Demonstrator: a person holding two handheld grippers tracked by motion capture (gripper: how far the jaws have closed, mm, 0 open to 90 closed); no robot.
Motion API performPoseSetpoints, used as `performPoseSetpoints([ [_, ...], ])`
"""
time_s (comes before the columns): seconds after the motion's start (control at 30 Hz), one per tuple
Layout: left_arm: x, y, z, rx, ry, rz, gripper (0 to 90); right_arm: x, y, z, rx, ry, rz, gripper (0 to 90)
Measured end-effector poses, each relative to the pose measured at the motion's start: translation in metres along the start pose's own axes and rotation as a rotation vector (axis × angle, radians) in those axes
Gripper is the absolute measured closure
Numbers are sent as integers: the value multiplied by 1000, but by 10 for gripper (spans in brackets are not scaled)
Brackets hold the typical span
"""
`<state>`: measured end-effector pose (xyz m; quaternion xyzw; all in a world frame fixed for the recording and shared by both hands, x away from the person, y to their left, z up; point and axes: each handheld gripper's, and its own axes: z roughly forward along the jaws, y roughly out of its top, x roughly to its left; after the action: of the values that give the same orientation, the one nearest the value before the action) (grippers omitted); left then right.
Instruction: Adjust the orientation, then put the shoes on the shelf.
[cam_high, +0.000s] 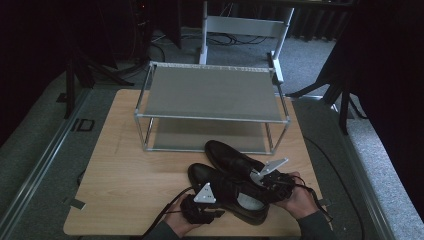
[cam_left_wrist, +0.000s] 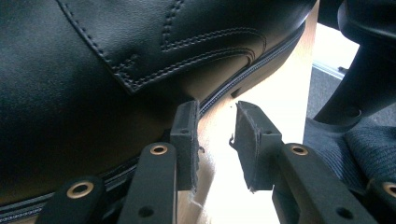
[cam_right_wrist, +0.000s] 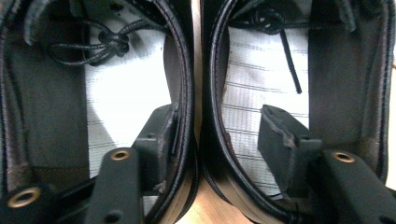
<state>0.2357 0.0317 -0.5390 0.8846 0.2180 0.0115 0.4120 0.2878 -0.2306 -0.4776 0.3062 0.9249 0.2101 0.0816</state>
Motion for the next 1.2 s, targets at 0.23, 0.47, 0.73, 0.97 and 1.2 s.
performPoseSetpoints([
  [0.23,2,4,6,1,-14,3,722,-1,4,5,53,23,0,603],
  [0.47,6,14,9,8,7,21,739,-3,2,5,38,98,9,768],
  [0.73,13,18,10,12,10,18,762,-4,0,5,32,103,51,779],
  [0.97,15,17,10,12,8,15,763,-2,-3,4,-11,92,87,790],
  [1.2,19,19,9,14,10,-5,784,0,-6,3,-51,86,94,793],
])
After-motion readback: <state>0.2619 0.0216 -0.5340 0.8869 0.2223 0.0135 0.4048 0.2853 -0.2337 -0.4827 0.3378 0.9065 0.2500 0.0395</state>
